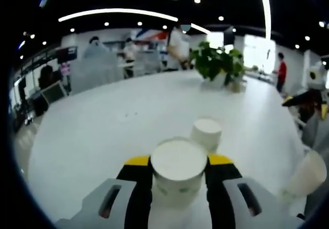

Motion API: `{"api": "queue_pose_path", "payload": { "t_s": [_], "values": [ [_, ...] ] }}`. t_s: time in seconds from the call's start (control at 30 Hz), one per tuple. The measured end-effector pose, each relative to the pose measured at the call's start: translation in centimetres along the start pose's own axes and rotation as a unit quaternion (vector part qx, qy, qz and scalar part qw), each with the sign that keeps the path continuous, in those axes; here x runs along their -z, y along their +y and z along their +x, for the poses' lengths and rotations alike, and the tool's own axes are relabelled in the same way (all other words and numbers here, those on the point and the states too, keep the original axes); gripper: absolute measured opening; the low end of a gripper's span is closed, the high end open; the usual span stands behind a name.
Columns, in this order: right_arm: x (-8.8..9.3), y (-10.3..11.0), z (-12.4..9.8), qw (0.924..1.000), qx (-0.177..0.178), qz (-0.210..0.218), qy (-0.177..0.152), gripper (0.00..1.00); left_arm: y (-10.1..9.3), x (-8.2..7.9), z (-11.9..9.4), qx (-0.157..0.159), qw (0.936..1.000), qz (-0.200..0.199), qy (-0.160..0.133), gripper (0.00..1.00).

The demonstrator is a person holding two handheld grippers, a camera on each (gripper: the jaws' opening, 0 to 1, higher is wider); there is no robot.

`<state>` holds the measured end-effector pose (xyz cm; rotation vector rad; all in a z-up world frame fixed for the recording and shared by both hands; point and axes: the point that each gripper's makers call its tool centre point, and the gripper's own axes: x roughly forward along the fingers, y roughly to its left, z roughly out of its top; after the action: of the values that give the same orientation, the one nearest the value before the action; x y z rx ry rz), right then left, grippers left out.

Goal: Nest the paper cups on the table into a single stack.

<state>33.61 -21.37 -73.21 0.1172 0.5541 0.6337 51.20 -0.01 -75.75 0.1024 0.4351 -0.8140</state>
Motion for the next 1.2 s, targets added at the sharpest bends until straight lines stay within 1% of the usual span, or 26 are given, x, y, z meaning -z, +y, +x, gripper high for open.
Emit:
{"api": "queue_pose_path", "payload": {
  "t_s": [0.1, 0.2, 0.33, 0.5, 0.57, 0.63, 0.8, 0.87, 0.97, 1.1, 1.2],
  "values": [
    [-0.4, 0.2, 0.2, 0.9997, 0.0, 0.017, -0.015, 0.99, -0.4, -0.7, -1.1, -0.002, 0.9999, 0.013, -0.003, 0.38],
    [-0.7, 0.6, 0.4, 0.9995, -0.004, 0.022, -0.021, 0.99, -0.7, -1.3, -2.4, 0.003, 0.9999, 0.001, -0.011, 0.38],
    [-1.0, 1.8, 0.4, 0.9994, -0.015, 0.015, -0.028, 0.97, -1.3, -1.6, -3.6, 0.006, 0.9999, 0.009, -0.007, 0.38],
    [-1.1, 3.3, 0.4, 0.999, -0.027, 0.012, -0.032, 0.96, -2.7, -2.5, -5.7, 0.025, 0.9994, -0.006, -0.022, 0.38],
    [-1.4, 4.3, 0.3, 0.9986, -0.038, 0.001, -0.036, 0.94, -3.4, -3.3, -6.8, 0.03, 0.9989, -0.006, -0.034, 0.38],
    [-1.6, 5.0, 0.3, 0.9982, -0.043, -0.002, -0.041, 0.93, -4.1, -3.6, -7.7, 0.037, 0.9986, -0.003, -0.038, 0.38],
    [-1.7, 6.4, 0.5, 0.9977, -0.048, -0.002, -0.047, 0.93, -5.5, -3.6, -9.5, 0.056, 0.9975, 0.02, -0.037, 0.38],
    [-1.8, 6.8, 0.5, 0.9976, -0.047, -0.003, -0.051, 0.93, -5.4, -3.3, -10.0, 0.058, 0.9973, 0.024, -0.037, 0.38],
    [-1.8, 7.6, 0.4, 0.9971, -0.049, 0.003, -0.058, 0.92, -5.7, -3.5, -11.0, 0.064, 0.9967, 0.023, -0.044, 0.38],
    [-1.6, 8.8, 0.3, 0.9967, -0.053, 0.001, -0.061, 0.91, -6.8, -4.0, -12.3, 0.078, 0.9951, 0.018, -0.058, 0.38],
    [-1.4, 9.6, 0.2, 0.9964, -0.055, -0.004, -0.063, 0.91, -7.6, -4.1, -12.9, 0.088, 0.9942, 0.023, -0.058, 0.38]
  ]
}}
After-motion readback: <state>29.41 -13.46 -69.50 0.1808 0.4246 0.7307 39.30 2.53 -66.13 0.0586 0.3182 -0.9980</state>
